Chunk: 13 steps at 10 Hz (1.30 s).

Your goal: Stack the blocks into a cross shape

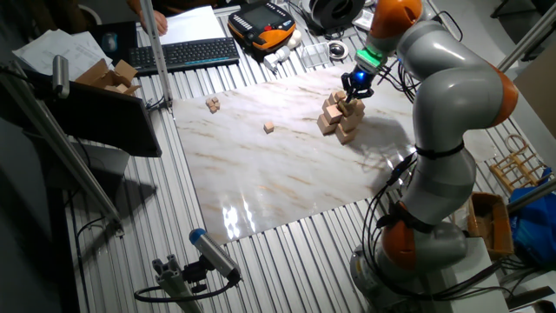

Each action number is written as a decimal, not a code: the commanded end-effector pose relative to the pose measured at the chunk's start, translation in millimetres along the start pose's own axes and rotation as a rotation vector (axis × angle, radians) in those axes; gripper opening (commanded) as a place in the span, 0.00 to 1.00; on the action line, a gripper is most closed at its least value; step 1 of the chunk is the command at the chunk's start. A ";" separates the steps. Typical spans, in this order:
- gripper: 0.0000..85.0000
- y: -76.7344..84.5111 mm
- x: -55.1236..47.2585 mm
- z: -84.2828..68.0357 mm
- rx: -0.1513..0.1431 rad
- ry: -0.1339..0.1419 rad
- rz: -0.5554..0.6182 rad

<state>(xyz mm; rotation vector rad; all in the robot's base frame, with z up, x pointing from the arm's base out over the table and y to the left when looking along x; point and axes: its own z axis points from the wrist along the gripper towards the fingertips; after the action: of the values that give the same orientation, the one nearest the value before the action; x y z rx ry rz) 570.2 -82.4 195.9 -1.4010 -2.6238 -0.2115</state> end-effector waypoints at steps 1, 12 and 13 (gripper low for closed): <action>0.00 0.1 0.0 0.0 0.087 0.016 -0.523; 0.00 43.2 47.6 55.3 0.090 -0.049 -0.604; 0.00 43.8 51.0 58.8 0.093 -0.048 -0.607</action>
<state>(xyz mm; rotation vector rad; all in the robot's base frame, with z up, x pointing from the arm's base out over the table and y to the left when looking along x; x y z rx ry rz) 573.8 -22.2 151.2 -0.7860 -2.9292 -0.1350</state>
